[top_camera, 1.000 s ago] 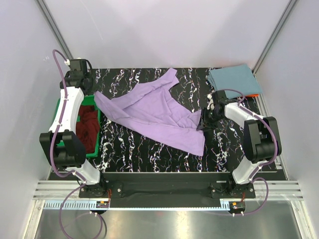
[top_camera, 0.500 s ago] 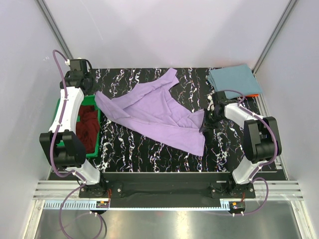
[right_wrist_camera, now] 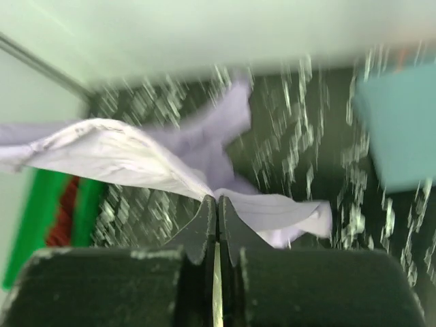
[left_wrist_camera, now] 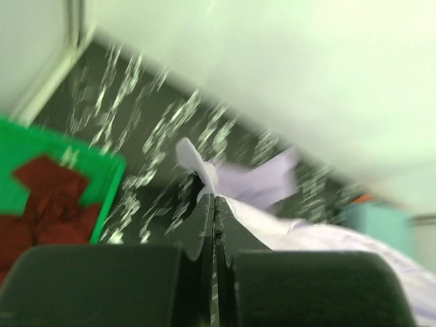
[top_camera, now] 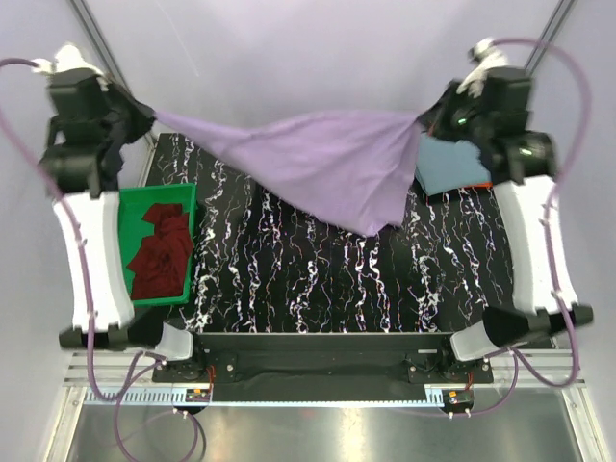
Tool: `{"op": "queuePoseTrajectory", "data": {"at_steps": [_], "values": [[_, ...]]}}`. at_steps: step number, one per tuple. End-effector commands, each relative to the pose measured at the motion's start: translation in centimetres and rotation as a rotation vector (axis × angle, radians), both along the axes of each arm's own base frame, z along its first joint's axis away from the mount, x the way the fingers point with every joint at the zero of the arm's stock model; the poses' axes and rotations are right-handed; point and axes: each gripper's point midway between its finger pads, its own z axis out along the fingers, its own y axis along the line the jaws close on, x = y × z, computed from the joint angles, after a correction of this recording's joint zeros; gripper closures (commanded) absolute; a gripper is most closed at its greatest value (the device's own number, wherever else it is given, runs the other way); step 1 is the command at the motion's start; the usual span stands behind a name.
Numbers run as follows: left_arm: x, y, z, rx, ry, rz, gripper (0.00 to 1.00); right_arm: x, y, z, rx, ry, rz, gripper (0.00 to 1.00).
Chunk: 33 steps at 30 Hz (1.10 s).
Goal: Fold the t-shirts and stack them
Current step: Flatten the tshirt out
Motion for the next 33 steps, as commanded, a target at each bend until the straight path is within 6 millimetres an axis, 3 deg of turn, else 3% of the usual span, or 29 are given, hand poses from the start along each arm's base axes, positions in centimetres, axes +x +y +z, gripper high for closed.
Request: {"op": "queuePoseTrajectory", "data": {"at_steps": [1,3,5,6,8,9,11,12,15,18,22,23,25,26,28,30,32,33], "values": [[-6.6,-0.9,6.7,-0.042,-0.176,0.000,1.00,-5.7,-1.7,8.6,0.024,-0.184,-0.043,1.00],[-9.6,-1.7,9.1,-0.072,-0.261,-0.023,1.00,-8.6,-1.7,11.7,0.043,-0.280,-0.013,1.00],[-12.6,-2.5,11.0,-0.101,-0.337,-0.042,1.00,-10.7,-1.5,13.4,0.047,-0.352,0.027,1.00],[-13.6,-2.6,11.6,-0.108,-0.364,-0.042,1.00,-13.2,-1.8,14.8,0.048,-0.414,0.035,1.00],[-16.1,-2.8,13.3,-0.107,-0.429,-0.046,1.00,-15.0,-2.5,15.4,0.037,-0.463,0.017,1.00],[-17.8,-2.8,13.9,-0.106,-0.456,-0.036,1.00,-17.4,-3.1,16.3,0.037,-0.517,0.006,1.00],[-19.9,-2.4,15.1,-0.100,-0.504,-0.010,1.00,-19.2,-3.9,16.8,0.023,-0.559,-0.014,1.00],[-21.2,-2.5,15.3,-0.101,-0.517,-0.009,1.00,-21.1,-4.3,17.4,0.025,-0.599,-0.021,1.00],[-22.2,-2.7,15.2,-0.108,-0.525,-0.010,1.00,-22.9,-4.7,17.4,0.026,-0.629,-0.025,1.00],[-22.0,-2.6,14.7,-0.102,-0.506,-0.010,1.00,-23.0,-5.1,16.6,0.002,-0.616,-0.039,1.00],[-19.4,-2.3,14.2,-0.075,-0.462,-0.011,1.00,-20.6,-5.1,15.3,-0.029,-0.567,-0.057,1.00],[-17.6,-1.7,13.8,-0.059,-0.436,0.014,1.00,-19.9,-5.0,15.1,-0.032,-0.557,-0.051,1.00],[-15.5,-1.5,13.3,-0.044,-0.411,0.010,1.00,-16.8,-4.3,13.8,-0.042,-0.511,-0.037,1.00],[-13.3,-1.3,12.7,-0.030,-0.390,0.004,1.00,-15.7,-3.9,13.3,-0.039,-0.500,-0.025,1.00],[-11.1,-1.1,12.0,-0.017,-0.374,0.000,1.00,-12.2,-2.8,12.3,-0.033,-0.486,0.001,1.00],[-7.6,-0.6,10.7,-0.008,-0.341,0.008,1.00,-9.0,-1.5,11.1,-0.022,-0.461,0.049,1.00],[-5.7,-0.4,10.5,-0.006,-0.333,0.012,1.00,-6.8,-0.5,11.8,-0.008,-0.504,0.083,1.00],[-3.4,-0.2,9.7,-0.010,-0.309,0.011,1.00,-4.5,0.0,10.8,-0.012,-0.476,0.088,1.00]]}}
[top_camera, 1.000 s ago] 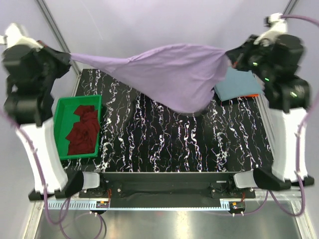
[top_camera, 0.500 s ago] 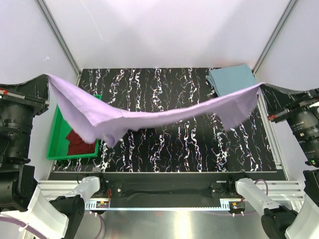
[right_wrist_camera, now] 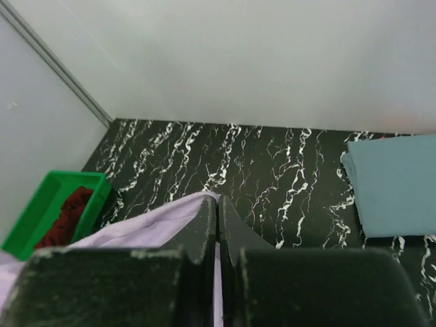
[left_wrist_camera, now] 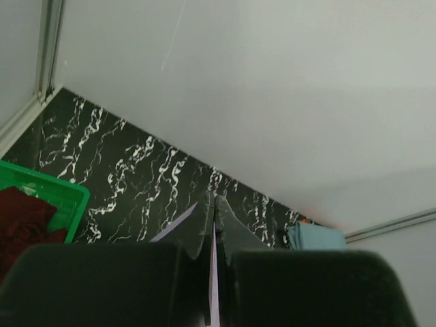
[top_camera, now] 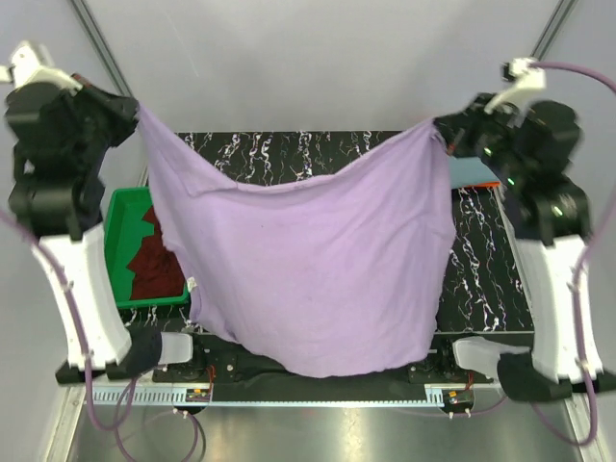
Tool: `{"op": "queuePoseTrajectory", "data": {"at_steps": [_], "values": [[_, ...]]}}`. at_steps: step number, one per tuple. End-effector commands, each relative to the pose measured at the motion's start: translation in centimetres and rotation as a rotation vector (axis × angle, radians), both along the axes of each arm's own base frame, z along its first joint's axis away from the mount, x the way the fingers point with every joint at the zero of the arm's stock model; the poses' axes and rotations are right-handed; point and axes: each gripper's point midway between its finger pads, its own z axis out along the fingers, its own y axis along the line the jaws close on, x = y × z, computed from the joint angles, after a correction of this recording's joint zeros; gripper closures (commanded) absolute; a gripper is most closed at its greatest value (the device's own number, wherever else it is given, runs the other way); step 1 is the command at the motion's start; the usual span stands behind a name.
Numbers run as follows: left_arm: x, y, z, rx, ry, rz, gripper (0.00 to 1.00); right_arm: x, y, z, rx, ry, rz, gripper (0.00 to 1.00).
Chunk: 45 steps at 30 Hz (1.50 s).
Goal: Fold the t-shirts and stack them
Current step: Flatten the tshirt out
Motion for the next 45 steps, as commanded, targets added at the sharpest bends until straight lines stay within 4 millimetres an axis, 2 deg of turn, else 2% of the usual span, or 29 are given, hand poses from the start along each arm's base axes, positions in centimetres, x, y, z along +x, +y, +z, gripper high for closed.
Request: {"op": "queuePoseTrajectory", "data": {"at_steps": [1,2,3,4,5,6,7,10,11,13,14,16,17,19,20,21,22,23,24,25,26,27,29,33,36,38,40,43,45], "values": [[4.2,0.9,2.3,0.034,-0.092,0.020,1.00,5.1,1.6,2.9,0.007,-0.129,0.048,1.00],[5.1,1.0,2.4,0.030,-0.093,0.018,1.00,6.0,1.5,3.3,0.002,-0.133,0.037,1.00],[5.7,1.0,2.7,0.022,-0.100,0.017,1.00,8.2,1.8,2.3,-0.012,-0.102,0.038,1.00],[6.5,1.1,3.3,0.020,-0.115,0.017,1.00,8.1,1.9,4.4,-0.011,-0.140,0.042,1.00],[6.7,1.1,3.9,0.008,-0.135,0.016,1.00,8.5,2.0,4.9,-0.019,-0.150,0.047,1.00],[6.7,1.2,4.3,0.003,-0.148,0.019,1.00,9.8,2.3,4.4,-0.024,-0.133,0.052,1.00],[6.5,1.2,4.8,-0.003,-0.164,0.021,1.00,9.3,2.2,5.8,-0.025,-0.157,0.053,1.00],[4.8,1.0,6.3,-0.013,-0.214,0.020,1.00,8.9,2.2,6.6,-0.040,-0.173,0.062,1.00],[4.0,1.0,6.9,-0.007,-0.238,0.022,1.00,7.9,2.0,7.3,-0.040,-0.192,0.055,1.00],[2.9,0.9,7.2,-0.002,-0.251,0.023,1.00,6.9,1.8,6.9,-0.046,-0.185,0.054,1.00],[0.8,0.7,8.5,0.008,-0.296,0.024,1.00,5.0,1.4,7.9,-0.043,-0.214,0.053,1.00],[-0.8,0.6,8.7,0.013,-0.313,0.027,1.00,3.5,1.2,7.3,-0.048,-0.202,0.051,1.00],[-3.1,0.5,9.7,0.020,-0.352,0.035,1.00,1.3,0.7,8.3,-0.044,-0.231,0.044,1.00],[-5.2,0.5,10.0,0.023,-0.375,0.043,1.00,-0.6,0.2,7.6,-0.047,-0.214,0.036,1.00],[-6.3,0.5,10.1,0.025,-0.381,0.049,1.00,-3.1,-0.2,8.5,-0.042,-0.250,0.034,1.00],[-8.8,0.2,10.9,0.029,-0.422,0.046,1.00,-4.0,-0.3,8.2,-0.040,-0.243,0.037,1.00],[-10.1,0.0,11.3,0.029,-0.441,0.044,1.00,-5.3,-0.4,7.9,-0.039,-0.235,0.043,1.00],[-11.5,-0.2,11.5,0.023,-0.456,0.040,1.00,-7.6,-0.8,8.6,-0.030,-0.263,0.040,1.00],[-13.9,-0.5,12.1,0.021,-0.496,0.036,1.00,-8.8,-1.0,8.2,-0.030,-0.249,0.038,1.00],[-15.1,-0.8,12.2,0.016,-0.512,0.030,1.00,-9.9,-1.2,8.2,-0.022,-0.251,0.037,1.00],[-16.1,-1.0,12.0,0.006,-0.517,0.022,1.00,-12.0,-1.6,8.6,-0.015,-0.277,0.033,1.00],[-17.9,-1.3,12.1,0.005,-0.543,0.014,1.00,-13.0,-1.9,8.2,-0.015,-0.270,0.026,1.00],[-19.4,-1.5,11.8,-0.005,-0.549,0.009,1.00,-15.9,-2.6,8.4,-0.002,-0.303,0.013,1.00],[-22.5,-2.3,11.4,0.022,-0.566,-0.015,1.00,-18.8,-3.3,7.2,-0.010,-0.294,-0.003,1.00],[-23.5,-1.9,11.0,0.047,-0.550,0.009,1.00,-20.3,-3.9,6.5,-0.020,-0.292,-0.018,1.00],[-24.4,-1.2,11.6,0.053,-0.577,0.055,1.00,-20.7,-4.2,6.3,-0.027,-0.285,-0.033,1.00],[-24.4,-1.0,12.1,0.059,-0.590,0.069,1.00,-21.1,-4.7,6.6,-0.024,-0.294,-0.058,1.00],[-22.0,-0.2,12.2,0.056,-0.556,0.102,1.00,-20.5,-5.1,7.4,-0.016,-0.310,-0.089,1.00],[-19.0,0.1,12.3,0.056,-0.522,0.101,1.00,-18.5,-5.1,7.7,-0.016,-0.297,-0.102,1.00]]}}
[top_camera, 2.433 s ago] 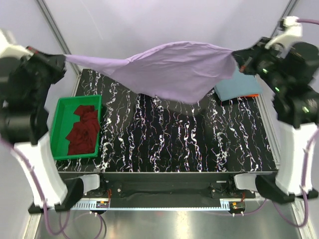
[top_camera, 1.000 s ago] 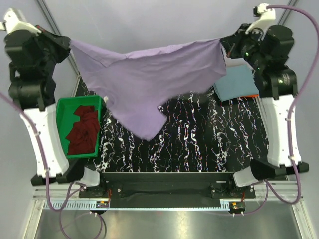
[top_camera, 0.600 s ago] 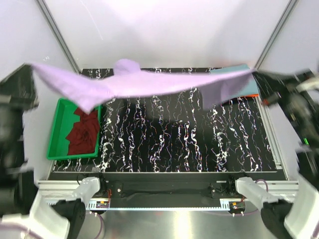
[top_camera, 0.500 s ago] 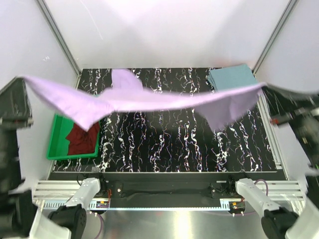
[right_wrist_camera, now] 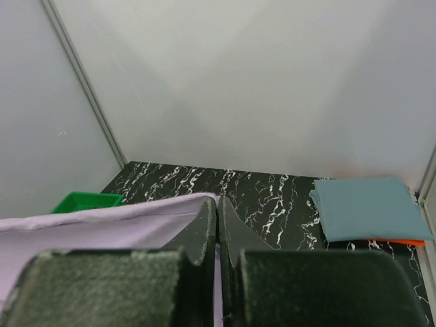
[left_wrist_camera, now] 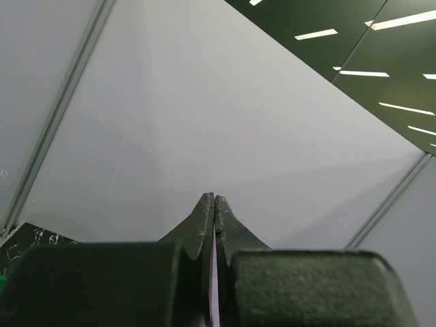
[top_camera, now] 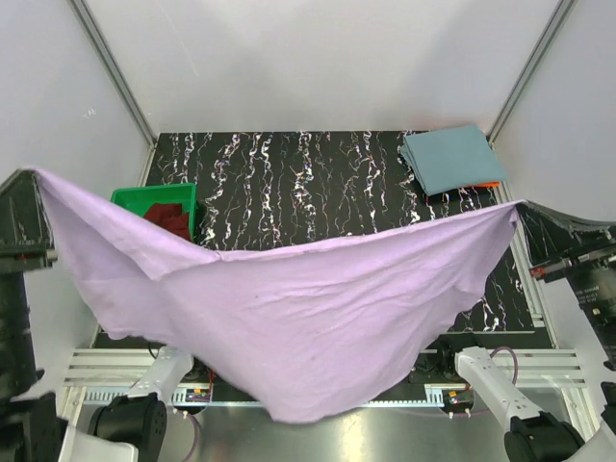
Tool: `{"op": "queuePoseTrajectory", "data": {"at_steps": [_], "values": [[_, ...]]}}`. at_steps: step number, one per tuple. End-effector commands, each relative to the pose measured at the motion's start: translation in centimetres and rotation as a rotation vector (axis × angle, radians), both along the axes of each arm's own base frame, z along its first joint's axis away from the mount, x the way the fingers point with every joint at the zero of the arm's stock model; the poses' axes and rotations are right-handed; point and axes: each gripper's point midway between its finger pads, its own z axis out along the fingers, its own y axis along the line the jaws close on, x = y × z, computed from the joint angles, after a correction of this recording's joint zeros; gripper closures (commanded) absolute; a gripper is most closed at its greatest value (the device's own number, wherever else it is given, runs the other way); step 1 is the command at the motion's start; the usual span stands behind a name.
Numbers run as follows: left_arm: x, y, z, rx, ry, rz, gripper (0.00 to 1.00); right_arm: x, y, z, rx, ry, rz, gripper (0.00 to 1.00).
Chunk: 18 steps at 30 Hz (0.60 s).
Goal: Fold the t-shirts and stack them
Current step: Flatten the tshirt out
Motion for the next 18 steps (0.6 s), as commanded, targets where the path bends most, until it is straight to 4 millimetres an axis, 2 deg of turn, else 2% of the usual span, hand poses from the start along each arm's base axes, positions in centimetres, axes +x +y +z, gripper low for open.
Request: {"op": "queuePoseTrajectory", "data": {"at_steps": [1,3,4,5,6,7,8,9,10,11,12,13,14,15,16,17,18], "values": [[6.8,1.5,0.8,0.000,0.061,0.052,1.00,3.8,-0.7,1.1,0.007,0.003,-0.076,1.00],[9.3,1.6,0.4,0.005,0.094,0.046,1.00,7.3,-0.2,0.4,-0.002,0.035,-0.080,1.00],[12.5,1.8,-0.3,0.006,0.137,0.039,1.00,8.8,-0.2,0.0,-0.013,0.048,-0.090,1.00],[14.1,1.6,-0.8,0.017,0.160,0.021,1.00,11.8,0.1,-1.9,-0.031,0.111,-0.101,1.00],[16.8,1.7,-2.4,0.015,0.217,0.009,1.00,13.5,0.2,-2.2,-0.044,0.111,-0.111,1.00],[19.4,1.5,-3.1,0.023,0.241,-0.015,1.00,16.0,0.4,-3.6,-0.056,0.155,-0.120,1.00],[21.2,1.5,-4.0,0.025,0.270,-0.020,1.00,17.4,0.6,-4.4,-0.061,0.175,-0.121,1.00],[23.5,1.8,-6.2,0.021,0.330,-0.020,1.00,19.4,1.0,-5.9,-0.066,0.198,-0.116,1.00],[25.0,2.0,-6.6,0.024,0.326,-0.018,1.00,20.6,1.5,-6.9,-0.062,0.217,-0.102,1.00],[26.9,2.2,-8.1,0.030,0.358,-0.018,1.00,22.3,2.0,-8.3,-0.066,0.246,-0.090,1.00],[29.1,2.4,-11.0,0.024,0.418,-0.020,1.00,23.9,2.5,-9.9,-0.059,0.258,-0.078,1.00],[30.6,1.9,-11.2,0.031,0.391,-0.055,1.00,25.5,3.0,-11.6,-0.065,0.285,-0.066,1.00],[32.5,1.8,-12.9,0.026,0.419,-0.069,1.00,26.7,3.2,-12.8,-0.070,0.299,-0.063,1.00],[34.4,1.7,-15.5,0.019,0.467,-0.085,1.00,28.2,3.4,-14.4,-0.080,0.306,-0.068,1.00],[35.7,1.6,-16.1,0.016,0.458,-0.101,1.00,29.3,3.5,-15.5,-0.087,0.323,-0.071,1.00],[38.2,1.2,-18.8,0.014,0.513,-0.136,1.00,31.4,3.6,-18.2,-0.105,0.378,-0.078,1.00],[39.6,1.1,-20.9,0.007,0.552,-0.150,1.00,32.6,3.5,-19.4,-0.109,0.386,-0.095,1.00]]}}
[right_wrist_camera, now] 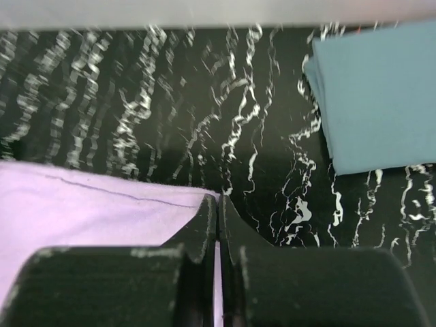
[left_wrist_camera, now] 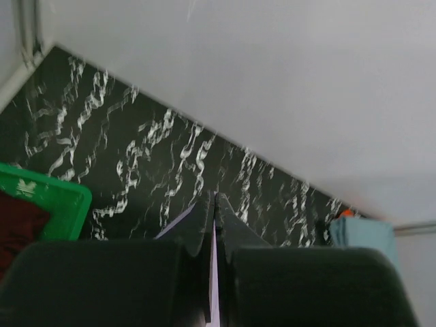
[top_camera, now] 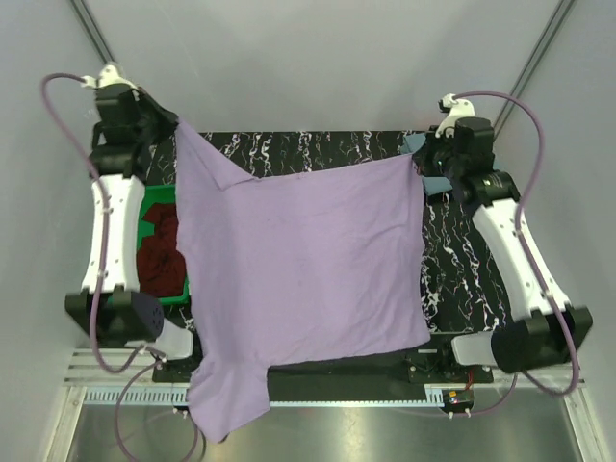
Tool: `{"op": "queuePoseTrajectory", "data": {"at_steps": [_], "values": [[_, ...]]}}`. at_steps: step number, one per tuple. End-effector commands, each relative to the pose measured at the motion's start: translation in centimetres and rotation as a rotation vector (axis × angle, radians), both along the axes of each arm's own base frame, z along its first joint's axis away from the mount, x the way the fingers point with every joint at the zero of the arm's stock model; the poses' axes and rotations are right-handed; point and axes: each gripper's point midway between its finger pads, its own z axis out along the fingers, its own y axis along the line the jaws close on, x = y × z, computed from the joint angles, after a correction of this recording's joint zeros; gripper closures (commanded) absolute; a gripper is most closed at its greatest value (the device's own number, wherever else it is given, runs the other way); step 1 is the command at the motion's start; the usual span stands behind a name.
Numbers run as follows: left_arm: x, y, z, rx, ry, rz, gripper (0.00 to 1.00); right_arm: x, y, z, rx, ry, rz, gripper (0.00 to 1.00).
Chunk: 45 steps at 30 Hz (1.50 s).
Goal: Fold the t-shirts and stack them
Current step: Flatten the tshirt out, then fold the tshirt
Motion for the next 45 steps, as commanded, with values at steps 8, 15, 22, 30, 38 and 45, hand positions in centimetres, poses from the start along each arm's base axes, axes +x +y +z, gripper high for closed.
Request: {"op": "queuePoseTrajectory", "data": {"at_steps": [8,15,22,30,38,45], "values": [[10.5,-4.2,-6.7,-0.020,-0.040,-0.201,1.00,12.4,-2.5,-6.6,-0.006,-0.045,-0.072,1.00],[14.7,-3.9,-8.5,0.025,-0.028,-0.205,1.00,16.4,-3.5,-7.9,0.043,-0.055,-0.004,1.00],[16.1,-3.1,-8.1,0.109,-0.060,-0.193,1.00,18.1,-2.4,-7.5,0.053,-0.095,0.066,1.00],[15.9,-4.0,-10.4,-0.040,0.060,-0.193,1.00,19.8,-3.2,-8.0,0.084,-0.099,0.075,1.00],[10.9,-3.2,-14.3,-0.056,0.243,-0.100,1.00,18.9,-5.1,-12.9,0.052,0.060,0.003,1.00],[6.8,-3.4,-14.9,-0.071,0.316,-0.102,1.00,18.2,-5.1,-14.2,0.029,0.128,0.054,1.00]]}}
